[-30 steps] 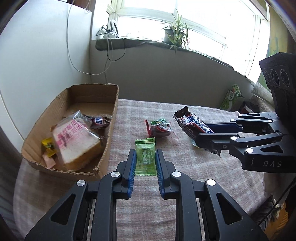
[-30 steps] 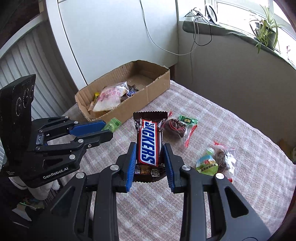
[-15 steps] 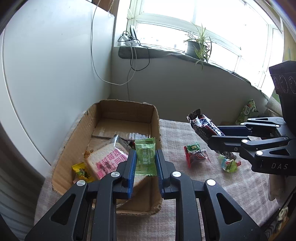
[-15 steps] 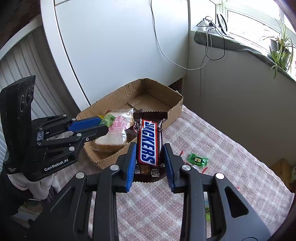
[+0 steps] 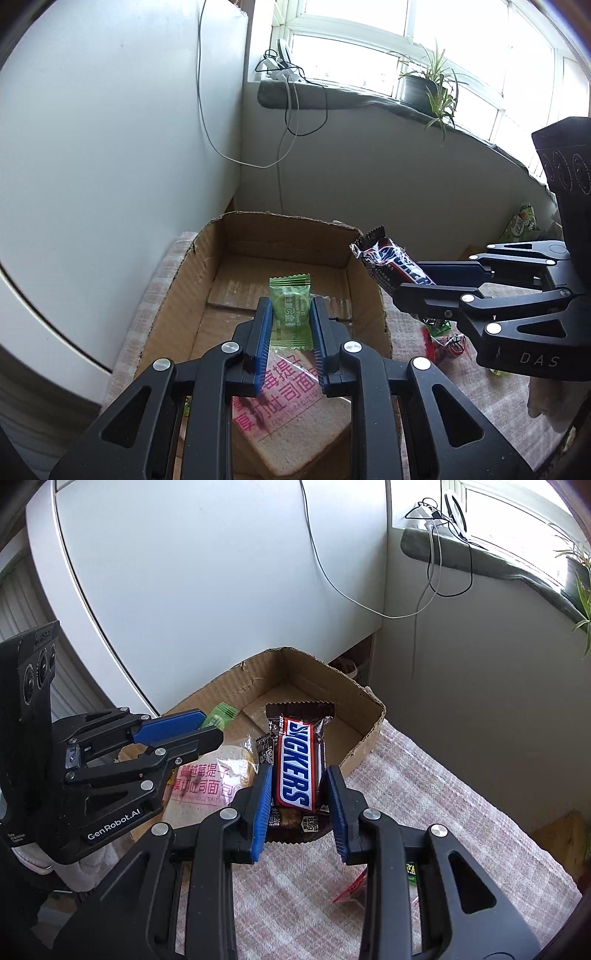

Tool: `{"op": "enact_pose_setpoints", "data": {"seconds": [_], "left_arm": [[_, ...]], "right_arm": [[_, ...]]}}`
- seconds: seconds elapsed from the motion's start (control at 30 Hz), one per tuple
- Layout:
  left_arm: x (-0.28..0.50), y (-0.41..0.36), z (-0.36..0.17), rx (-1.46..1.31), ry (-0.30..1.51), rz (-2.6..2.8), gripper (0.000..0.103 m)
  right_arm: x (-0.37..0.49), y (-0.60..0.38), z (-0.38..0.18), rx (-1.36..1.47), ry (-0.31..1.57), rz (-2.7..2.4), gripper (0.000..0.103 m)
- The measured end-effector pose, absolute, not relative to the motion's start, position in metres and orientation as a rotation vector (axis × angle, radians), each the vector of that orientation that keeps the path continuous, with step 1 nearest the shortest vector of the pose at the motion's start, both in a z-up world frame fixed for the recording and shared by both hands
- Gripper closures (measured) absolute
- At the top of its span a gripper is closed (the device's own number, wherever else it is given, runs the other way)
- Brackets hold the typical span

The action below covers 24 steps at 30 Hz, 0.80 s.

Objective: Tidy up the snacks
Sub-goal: 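Carry the Snickers bar and green candy into the box and open both tools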

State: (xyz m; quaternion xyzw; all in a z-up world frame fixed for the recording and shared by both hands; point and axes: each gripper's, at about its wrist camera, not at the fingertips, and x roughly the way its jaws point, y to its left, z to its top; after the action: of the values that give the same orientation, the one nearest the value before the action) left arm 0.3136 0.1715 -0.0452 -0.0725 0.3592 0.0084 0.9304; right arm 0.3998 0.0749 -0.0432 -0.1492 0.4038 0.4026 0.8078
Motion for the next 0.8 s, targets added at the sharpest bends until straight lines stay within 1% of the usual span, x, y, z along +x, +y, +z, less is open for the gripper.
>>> {"op": "enact_pose_setpoints", "data": {"seconds": [0.33, 0.8], "left_arm": [[0.330, 0.180, -0.057, -0.168, 0.761, 0.023, 0.084], [0.340, 0.182, -0.061, -0.169, 0.771, 0.019, 0.083]], "right_arm": [[0.423, 0.095, -0.072, -0.341, 0.908, 0.862, 0.073], [0.420, 0.104, -0.070, -0.403, 0.861, 0.856, 0.073]]}}
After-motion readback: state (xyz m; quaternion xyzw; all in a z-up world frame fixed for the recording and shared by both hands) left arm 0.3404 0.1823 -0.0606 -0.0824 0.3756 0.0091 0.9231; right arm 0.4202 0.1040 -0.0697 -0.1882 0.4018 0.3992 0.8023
